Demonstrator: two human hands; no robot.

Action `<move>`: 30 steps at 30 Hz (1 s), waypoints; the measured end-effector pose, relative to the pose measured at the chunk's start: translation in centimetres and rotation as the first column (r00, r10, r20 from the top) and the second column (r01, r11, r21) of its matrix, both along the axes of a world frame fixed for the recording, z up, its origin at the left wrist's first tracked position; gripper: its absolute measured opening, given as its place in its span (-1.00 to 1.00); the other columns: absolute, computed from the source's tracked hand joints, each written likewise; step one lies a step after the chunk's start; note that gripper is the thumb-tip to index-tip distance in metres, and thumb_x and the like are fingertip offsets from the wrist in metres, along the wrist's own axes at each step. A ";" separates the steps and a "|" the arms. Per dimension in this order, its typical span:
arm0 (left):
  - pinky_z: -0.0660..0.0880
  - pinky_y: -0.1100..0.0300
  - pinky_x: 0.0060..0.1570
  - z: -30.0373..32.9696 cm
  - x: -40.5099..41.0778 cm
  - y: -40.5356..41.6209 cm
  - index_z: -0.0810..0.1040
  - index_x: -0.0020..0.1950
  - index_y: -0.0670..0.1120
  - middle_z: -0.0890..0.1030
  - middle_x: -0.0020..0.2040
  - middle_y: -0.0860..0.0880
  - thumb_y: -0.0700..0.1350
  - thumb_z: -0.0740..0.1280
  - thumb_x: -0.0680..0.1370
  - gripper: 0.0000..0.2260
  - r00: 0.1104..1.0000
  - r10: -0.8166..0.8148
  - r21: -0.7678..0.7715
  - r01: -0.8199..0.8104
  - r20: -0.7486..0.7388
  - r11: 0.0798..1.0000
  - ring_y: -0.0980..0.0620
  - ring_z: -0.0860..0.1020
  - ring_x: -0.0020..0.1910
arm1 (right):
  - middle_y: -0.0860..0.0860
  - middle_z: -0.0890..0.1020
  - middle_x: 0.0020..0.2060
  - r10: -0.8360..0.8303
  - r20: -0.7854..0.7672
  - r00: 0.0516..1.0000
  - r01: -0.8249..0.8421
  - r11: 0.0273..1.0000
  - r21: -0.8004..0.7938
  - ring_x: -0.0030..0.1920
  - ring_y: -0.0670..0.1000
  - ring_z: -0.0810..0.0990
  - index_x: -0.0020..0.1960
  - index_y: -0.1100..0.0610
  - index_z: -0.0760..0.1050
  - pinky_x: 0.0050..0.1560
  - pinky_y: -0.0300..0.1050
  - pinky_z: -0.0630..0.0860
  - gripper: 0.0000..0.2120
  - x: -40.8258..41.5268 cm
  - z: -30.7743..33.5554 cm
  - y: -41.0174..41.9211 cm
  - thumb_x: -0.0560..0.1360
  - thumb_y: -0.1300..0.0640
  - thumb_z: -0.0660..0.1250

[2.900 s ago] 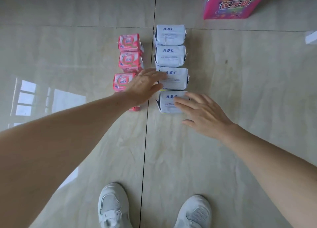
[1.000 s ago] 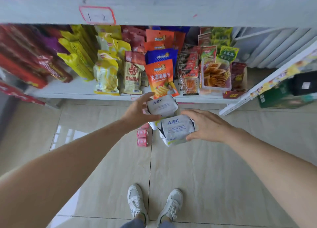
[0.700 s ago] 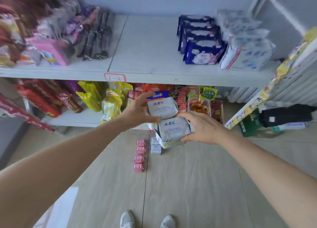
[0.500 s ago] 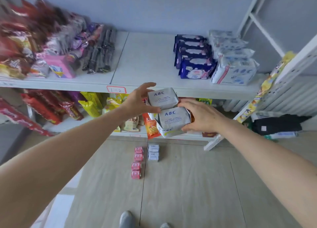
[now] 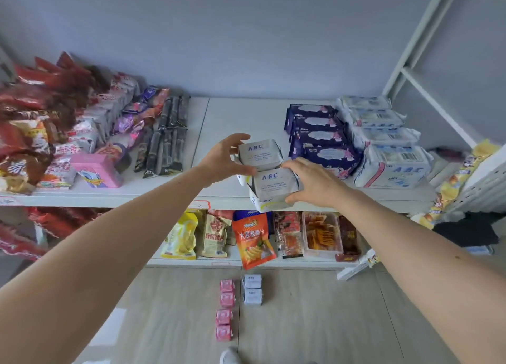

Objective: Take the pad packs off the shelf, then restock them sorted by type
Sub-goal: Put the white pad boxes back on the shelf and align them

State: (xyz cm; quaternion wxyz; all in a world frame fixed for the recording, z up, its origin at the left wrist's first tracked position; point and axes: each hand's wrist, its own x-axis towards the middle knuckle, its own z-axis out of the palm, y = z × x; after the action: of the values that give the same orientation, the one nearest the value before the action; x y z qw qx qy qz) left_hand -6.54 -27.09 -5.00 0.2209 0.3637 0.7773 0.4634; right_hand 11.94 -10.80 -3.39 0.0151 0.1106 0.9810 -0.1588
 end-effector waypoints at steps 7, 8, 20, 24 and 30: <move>0.49 0.01 0.20 -2.4 -4.2 3.5 0.37 0.33 0.10 0.49 0.19 0.02 -0.08 0.61 0.25 -0.28 1.000 0.019 -0.022 -0.019 0.012 1.000 0.03 0.47 0.21 | -0.06 0.40 0.29 -0.024 0.041 0.999 0.020 0.995 0.093 0.17 0.03 0.51 0.42 0.01 0.25 -0.11 -0.13 0.39 -0.24 -4.6 -1.6 2.6 0.33 -0.08 0.51; 0.49 0.00 0.20 -2.9 -4.7 3.8 0.37 0.33 0.09 0.49 0.19 0.02 -0.09 0.61 0.26 -0.29 0.999 0.028 -0.022 -0.027 0.016 0.999 0.03 0.47 0.21 | -0.06 0.41 0.28 -0.017 0.046 0.999 0.012 0.994 0.107 0.17 0.03 0.51 0.43 0.01 0.25 -0.13 -0.14 0.38 -0.25 -5.1 -1.8 3.0 0.34 -0.08 0.51; 0.43 0.19 0.12 -5.1 -6.9 6.0 0.42 0.35 0.03 0.52 0.18 0.02 -0.04 0.54 0.36 -0.40 0.997 0.032 -0.088 -0.026 0.070 0.996 0.12 0.45 0.19 | 0.01 0.43 0.21 0.059 0.115 0.992 -0.082 0.974 0.213 0.22 0.02 0.38 0.37 0.10 0.28 0.00 -0.07 0.43 -0.25 -8.1 -3.1 5.3 0.33 -0.16 0.48; 0.37 0.15 0.22 -5.0 -6.7 5.8 0.29 0.46 0.04 0.42 0.33 0.00 0.01 0.49 0.41 -0.33 0.998 -0.012 -0.148 0.021 0.056 0.989 0.13 0.37 0.25 | 0.03 0.27 0.38 0.147 0.033 0.989 -0.150 0.949 0.277 0.32 0.04 0.27 0.45 0.14 0.20 0.27 -0.08 0.32 -0.05 -7.8 -3.0 5.3 0.24 -0.22 0.52; 0.32 -0.07 0.36 -5.0 -5.7 5.0 0.06 0.51 0.15 0.16 0.47 0.02 0.18 0.52 0.29 -0.08 0.997 0.027 -0.212 -0.010 0.075 0.977 0.02 0.24 0.41 | 0.03 -0.06 0.55 0.216 0.097 0.971 -0.237 0.911 0.337 0.53 0.08 -0.06 0.55 0.08 -0.07 0.49 -0.02 -0.05 0.11 -8.1 -3.3 5.0 0.27 -0.33 0.44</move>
State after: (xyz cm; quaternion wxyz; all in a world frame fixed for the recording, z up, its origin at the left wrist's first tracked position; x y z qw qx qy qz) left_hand -12.23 -22.06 -10.03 0.2840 0.3127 0.8164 0.3938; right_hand 3.82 -5.77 -6.67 0.0420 0.0015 0.9989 0.0220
